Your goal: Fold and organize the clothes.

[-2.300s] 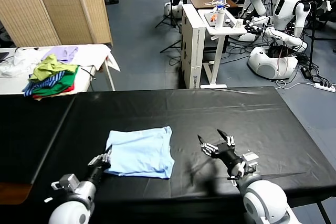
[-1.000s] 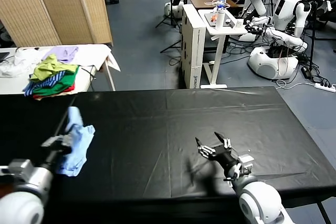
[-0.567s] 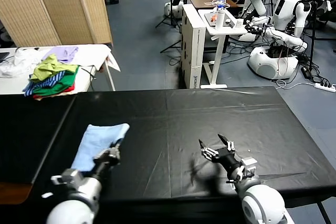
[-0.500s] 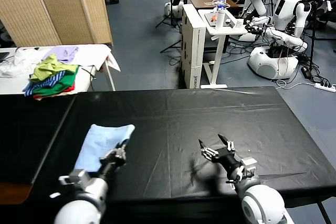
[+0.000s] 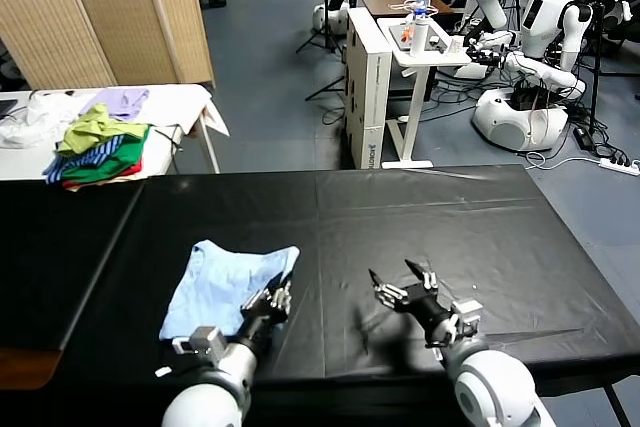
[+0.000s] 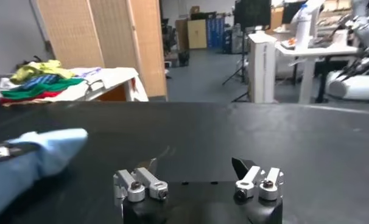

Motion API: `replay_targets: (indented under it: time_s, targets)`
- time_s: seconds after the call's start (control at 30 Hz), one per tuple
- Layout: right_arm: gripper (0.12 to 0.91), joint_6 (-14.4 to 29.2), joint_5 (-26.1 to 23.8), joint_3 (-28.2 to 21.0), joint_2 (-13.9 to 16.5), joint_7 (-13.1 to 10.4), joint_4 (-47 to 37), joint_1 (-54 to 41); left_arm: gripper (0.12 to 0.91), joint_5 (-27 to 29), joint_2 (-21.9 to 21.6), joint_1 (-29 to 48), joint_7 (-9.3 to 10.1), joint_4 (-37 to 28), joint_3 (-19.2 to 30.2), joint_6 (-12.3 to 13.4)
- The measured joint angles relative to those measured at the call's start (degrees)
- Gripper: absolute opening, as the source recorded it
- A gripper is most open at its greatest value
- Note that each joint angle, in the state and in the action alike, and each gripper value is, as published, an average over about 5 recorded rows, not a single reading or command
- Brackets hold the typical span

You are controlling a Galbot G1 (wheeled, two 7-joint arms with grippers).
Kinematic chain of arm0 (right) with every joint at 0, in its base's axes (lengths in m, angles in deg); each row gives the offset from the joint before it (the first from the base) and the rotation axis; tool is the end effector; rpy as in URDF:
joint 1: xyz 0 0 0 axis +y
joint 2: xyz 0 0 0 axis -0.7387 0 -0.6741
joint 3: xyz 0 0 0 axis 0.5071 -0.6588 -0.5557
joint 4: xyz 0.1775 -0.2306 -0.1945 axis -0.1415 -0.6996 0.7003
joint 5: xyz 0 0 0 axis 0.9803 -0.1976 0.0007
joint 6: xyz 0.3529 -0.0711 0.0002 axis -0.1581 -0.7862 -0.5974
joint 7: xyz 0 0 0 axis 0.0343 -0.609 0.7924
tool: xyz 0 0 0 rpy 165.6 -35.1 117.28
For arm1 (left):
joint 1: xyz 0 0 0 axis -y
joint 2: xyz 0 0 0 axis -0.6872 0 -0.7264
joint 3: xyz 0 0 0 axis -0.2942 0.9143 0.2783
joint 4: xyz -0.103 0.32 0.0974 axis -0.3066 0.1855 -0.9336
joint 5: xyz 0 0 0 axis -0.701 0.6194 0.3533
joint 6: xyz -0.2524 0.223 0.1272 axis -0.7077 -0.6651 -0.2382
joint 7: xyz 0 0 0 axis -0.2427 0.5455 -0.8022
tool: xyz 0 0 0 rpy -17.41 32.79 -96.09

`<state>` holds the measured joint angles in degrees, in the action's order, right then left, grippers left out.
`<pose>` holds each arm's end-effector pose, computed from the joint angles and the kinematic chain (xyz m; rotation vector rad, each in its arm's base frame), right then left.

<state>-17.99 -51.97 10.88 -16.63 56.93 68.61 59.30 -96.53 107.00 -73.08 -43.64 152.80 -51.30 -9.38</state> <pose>0.2414 -0.0185 -0.2614 0.5196 -2.7180 -0.1187 0.1932 -0.0410 -0.2729 -0.3513 -2.7346 0.5032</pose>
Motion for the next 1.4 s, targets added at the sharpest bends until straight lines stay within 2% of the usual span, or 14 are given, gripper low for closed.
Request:
replay_targets:
  time_s: [0.13,0.23,0.33,0.67,0.77,0.9,1.1,1.2,1.4]
  targets:
    - [0.907,-2.51,5.13,-3.05,0.31,-1.65,-0.33,-1.57,0.679,0.24,-0.34,-1.01,-2.62,0.98,-0.25,0.49]
    - [0.907,-3.94,8.65,-5.85,0.09,-2.66,-0.95,-3.12,0.835,0.51,-0.87,-1.55,-3.33,1.71,-1.08,1.60]
    - [0.907,-4.45,10.34,-8.73,-0.43,-3.17,-1.82,-4.71,0.897,0.77,-1.58,-1.89,-2.75,2.36,-2.54,2.88]
    - [0.888,-4.31,11.29,-16.03,-4.05,-3.16,-6.88,-9.40,0.907,2.28,-2.65,-4.01,-1.65,3.53,-8.40,4.82]
    - [0.796,-4.24,11.27,-17.24,-5.11,-3.24,-8.49,-10.54,0.907,2.94,-2.07,-4.46,-1.14,3.76,-9.41,5.05]
    - [0.557,-4.10,11.21,-17.95,-5.82,-3.37,-9.58,-11.06,0.907,2.39,-1.56,-5.16,-0.14,4.76,-10.57,5.10]
    - [0.220,-3.69,10.87,-17.65,-5.93,-3.54,-10.38,-10.68,0.907,1.79,-1.43,-6.30,0.32,6.61,-12.83,5.47]
    - [0.144,-4.13,10.51,-16.87,-5.64,-4.08,-10.12,-10.18,0.907,1.70,-1.42,-7.02,0.42,7.39,-14.02,5.72]
    - [0.142,-7.74,11.71,-12.59,-2.33,-5.23,-7.05,-8.13,0.907,1.44,-2.19,-8.73,0.65,7.80,-16.29,6.39]
